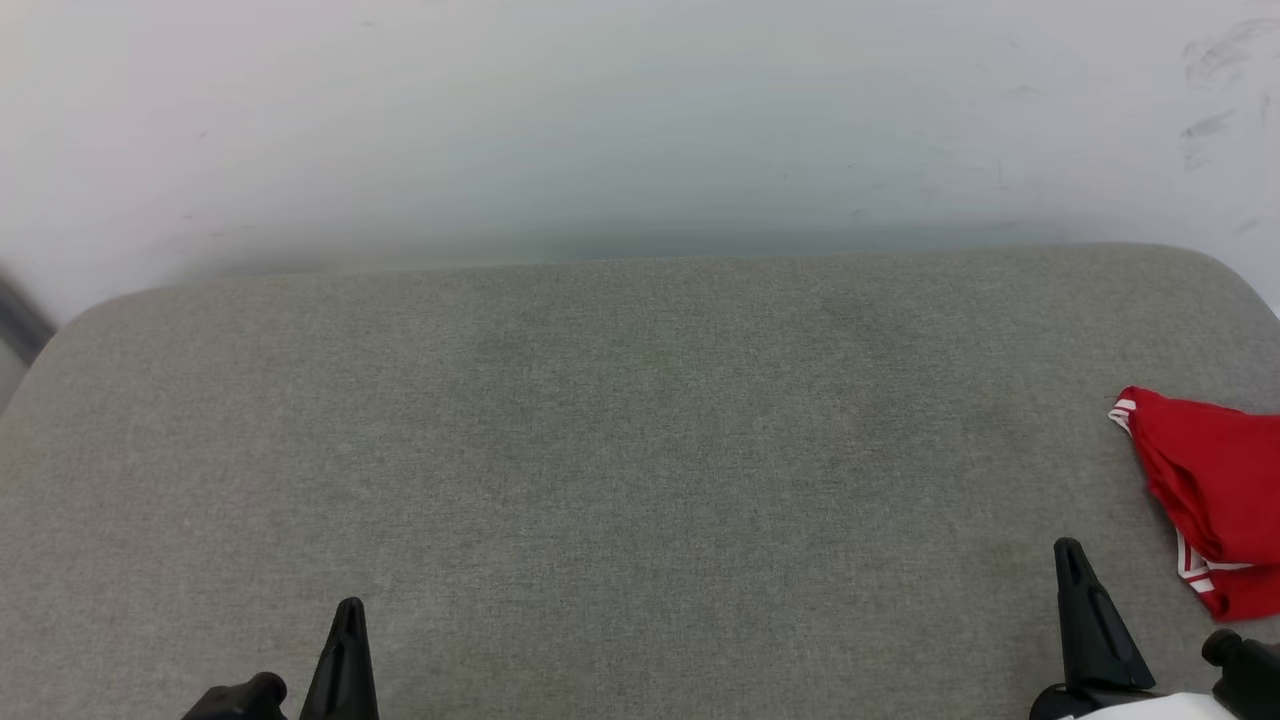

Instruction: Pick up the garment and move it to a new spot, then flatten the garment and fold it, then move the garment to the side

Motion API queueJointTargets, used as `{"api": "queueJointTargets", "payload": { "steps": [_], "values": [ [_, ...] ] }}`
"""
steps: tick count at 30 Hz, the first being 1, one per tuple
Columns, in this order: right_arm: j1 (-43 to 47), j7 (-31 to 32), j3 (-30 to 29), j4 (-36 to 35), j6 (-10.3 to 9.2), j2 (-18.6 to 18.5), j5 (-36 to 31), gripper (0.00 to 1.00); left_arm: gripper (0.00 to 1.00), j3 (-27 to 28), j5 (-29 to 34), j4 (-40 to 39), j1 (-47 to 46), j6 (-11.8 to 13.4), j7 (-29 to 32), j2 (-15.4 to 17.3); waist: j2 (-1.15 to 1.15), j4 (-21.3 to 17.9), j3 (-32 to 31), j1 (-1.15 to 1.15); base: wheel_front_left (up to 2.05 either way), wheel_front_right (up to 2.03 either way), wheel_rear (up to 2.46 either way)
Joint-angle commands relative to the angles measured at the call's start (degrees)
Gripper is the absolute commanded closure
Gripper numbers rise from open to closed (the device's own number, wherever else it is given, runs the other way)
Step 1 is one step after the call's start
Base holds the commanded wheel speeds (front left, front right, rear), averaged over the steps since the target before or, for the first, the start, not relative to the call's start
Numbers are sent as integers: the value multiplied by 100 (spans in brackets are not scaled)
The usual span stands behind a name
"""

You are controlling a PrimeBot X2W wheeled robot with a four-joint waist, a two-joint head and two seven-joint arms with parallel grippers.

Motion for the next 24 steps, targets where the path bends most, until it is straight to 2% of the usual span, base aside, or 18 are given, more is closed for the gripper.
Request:
{"api": "queueJointTargets", "payload": {
  "steps": [1, 24],
  "values": [
    [-224, 51, -4, -33, 0, -64, 308, 100, 100, 12, -325, -20, -189, -65, 47, 61, 0, -1, 2, 0, 0, 0, 0],
    [-596, 499, -26, 287, -1, -136, 2383, 100, 100, 91, -2604, 379, -684, -378, 470, 152, 0, -12, 23, 0, 0, 0, 0]
  ]
}}
